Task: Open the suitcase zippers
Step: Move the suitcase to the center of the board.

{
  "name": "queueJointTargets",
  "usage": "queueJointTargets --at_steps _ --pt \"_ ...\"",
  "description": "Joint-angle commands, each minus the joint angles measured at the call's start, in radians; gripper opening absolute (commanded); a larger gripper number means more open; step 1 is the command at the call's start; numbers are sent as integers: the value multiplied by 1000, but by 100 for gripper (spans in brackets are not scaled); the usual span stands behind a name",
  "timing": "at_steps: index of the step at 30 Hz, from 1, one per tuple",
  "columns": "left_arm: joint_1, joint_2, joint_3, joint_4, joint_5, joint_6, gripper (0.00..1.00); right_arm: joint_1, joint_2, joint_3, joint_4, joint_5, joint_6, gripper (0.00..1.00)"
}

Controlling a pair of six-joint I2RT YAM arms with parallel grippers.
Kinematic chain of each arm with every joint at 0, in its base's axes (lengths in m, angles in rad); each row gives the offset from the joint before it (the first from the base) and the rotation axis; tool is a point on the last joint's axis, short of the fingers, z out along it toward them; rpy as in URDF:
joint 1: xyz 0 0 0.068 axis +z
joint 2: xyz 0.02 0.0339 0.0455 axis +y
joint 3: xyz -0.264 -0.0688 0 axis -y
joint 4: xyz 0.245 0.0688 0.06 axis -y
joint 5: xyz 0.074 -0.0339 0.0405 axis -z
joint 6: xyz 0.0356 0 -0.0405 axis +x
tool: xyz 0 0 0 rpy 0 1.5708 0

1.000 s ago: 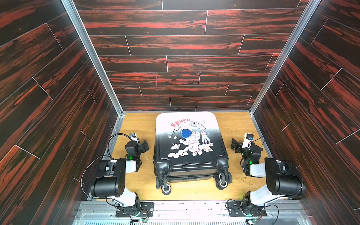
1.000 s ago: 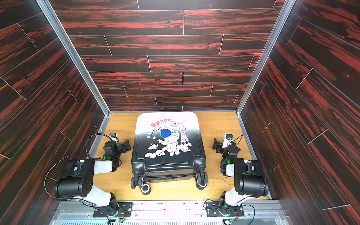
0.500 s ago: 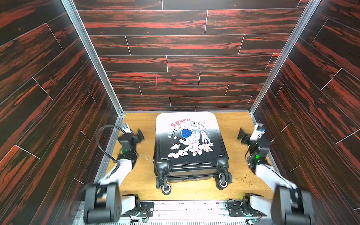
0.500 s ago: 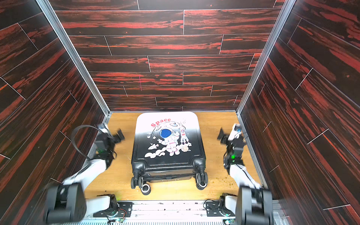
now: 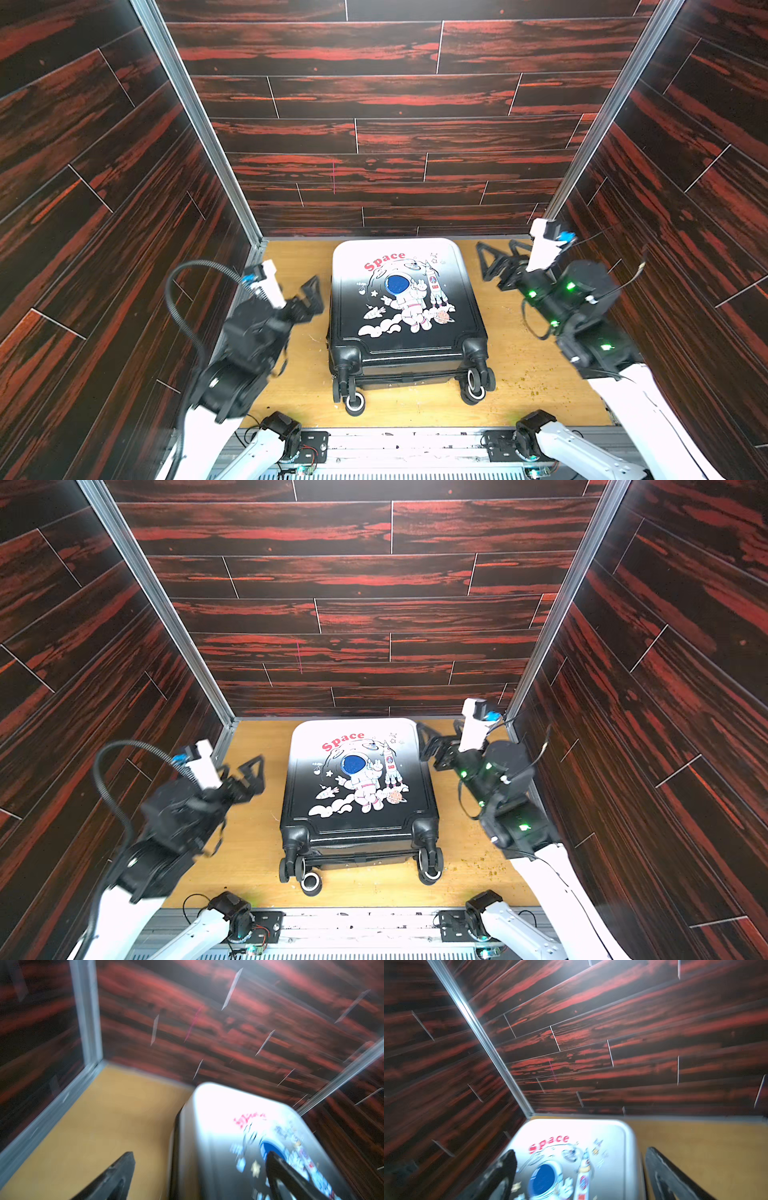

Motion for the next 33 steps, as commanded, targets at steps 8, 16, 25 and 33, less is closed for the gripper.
queueJointTargets --at_steps 8,16,25,33 --pt "-15 -100 -155 -359 467 -294 100 415 79 8 -585 -40 139 98" --pt "-188 -67 -225 -238 579 -326 100 804 80 -134 -635 70 310 89" --pt "-575 326 -125 -49 419 -319 99 790 165 -241 -570 144 318 88" --pt "-592 524 -10 130 340 -159 100 370 155 -257 -353 -42 160 85"
